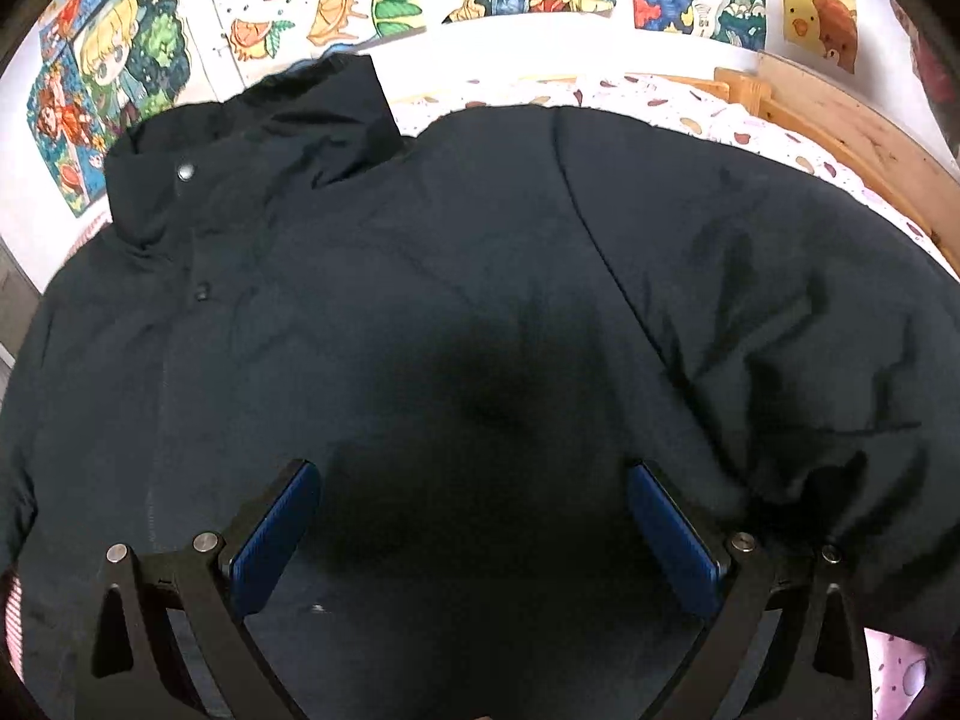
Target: Fold large clothes
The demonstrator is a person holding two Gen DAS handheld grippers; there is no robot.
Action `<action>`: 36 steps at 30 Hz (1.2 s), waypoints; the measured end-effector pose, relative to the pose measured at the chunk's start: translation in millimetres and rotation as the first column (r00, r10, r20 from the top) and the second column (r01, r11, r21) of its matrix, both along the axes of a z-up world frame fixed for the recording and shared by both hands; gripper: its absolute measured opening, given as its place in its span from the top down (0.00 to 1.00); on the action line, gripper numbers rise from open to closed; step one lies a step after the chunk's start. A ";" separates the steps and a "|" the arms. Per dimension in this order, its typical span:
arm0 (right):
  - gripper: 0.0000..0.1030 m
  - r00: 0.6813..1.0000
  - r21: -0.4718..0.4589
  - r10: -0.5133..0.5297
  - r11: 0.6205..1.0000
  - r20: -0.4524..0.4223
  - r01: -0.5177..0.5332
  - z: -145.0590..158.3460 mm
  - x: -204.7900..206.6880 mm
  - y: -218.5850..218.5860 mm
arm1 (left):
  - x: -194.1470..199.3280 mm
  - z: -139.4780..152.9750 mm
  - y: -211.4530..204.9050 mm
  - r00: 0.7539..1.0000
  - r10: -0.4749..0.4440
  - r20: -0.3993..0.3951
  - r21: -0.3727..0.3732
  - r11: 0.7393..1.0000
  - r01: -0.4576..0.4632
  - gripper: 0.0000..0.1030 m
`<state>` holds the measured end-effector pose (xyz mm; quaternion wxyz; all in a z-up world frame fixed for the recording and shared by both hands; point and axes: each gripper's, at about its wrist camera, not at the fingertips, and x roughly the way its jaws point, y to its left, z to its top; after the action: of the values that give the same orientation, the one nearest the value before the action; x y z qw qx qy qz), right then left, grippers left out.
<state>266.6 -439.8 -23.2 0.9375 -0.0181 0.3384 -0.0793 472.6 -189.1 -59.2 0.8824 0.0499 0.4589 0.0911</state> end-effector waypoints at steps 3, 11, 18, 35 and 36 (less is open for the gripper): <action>0.01 1.000 0.029 0.008 1.000 -0.015 -0.008 -0.1 -1.9 -0.5 | 1.6 -8.4 2.2 1.000 -0.004 -0.011 -0.022 1.000 0.004 0.00; 0.01 0.988 0.438 0.135 0.895 -0.070 -0.091 -6.9 0.0 -9.7 | -1.1 -26.1 12.8 1.000 0.001 0.016 -0.107 0.994 0.000 0.00; 0.01 0.998 0.642 -0.008 0.765 -0.068 0.050 -22.3 19.8 -32.6 | -3.9 -28.8 11.2 0.999 0.001 0.045 -0.098 0.995 0.003 0.00; 0.38 0.900 0.844 -0.423 0.439 -0.108 0.308 -50.8 6.0 -46.4 | -23.8 -38.2 17.5 0.994 0.000 0.110 -0.126 0.992 0.014 0.00; 0.42 0.894 0.841 -0.430 0.431 -0.126 0.326 -51.6 7.9 -46.9 | -23.7 -38.5 17.6 0.994 0.000 0.110 -0.127 0.992 0.014 0.00</action>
<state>274.5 -486.7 -74.8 0.8007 0.5184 0.2777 -0.1142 448.8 -171.5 -97.6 0.9080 -0.0103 0.4143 0.0612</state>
